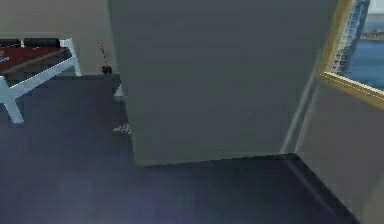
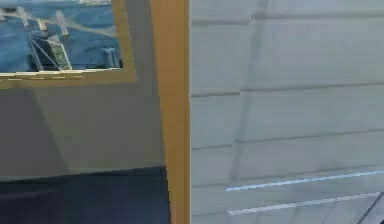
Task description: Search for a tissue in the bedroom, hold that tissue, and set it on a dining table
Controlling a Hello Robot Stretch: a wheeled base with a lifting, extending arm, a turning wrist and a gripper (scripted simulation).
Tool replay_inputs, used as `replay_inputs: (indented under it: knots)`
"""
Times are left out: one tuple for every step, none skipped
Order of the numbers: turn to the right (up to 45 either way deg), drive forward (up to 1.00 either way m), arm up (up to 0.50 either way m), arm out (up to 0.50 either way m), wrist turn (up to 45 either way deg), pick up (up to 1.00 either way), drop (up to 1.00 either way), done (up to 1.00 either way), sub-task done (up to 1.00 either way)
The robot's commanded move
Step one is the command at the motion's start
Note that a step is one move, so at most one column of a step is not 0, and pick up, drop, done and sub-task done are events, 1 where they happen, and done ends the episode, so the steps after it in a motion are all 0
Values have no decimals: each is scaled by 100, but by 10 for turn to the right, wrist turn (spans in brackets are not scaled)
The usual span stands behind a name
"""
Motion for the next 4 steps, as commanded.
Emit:
replay_inputs:
  knots:
    - [-330, 0, 0, 0, 0, 0, 0, 0, 0]
    - [0, 100, 0, 0, 0, 0, 0, 0, 0]
    - [0, 100, 0, 0, 0, 0, 0, 0, 0]
    - [-60, 0, 0, 0, 0, 0, 0, 0, 0]
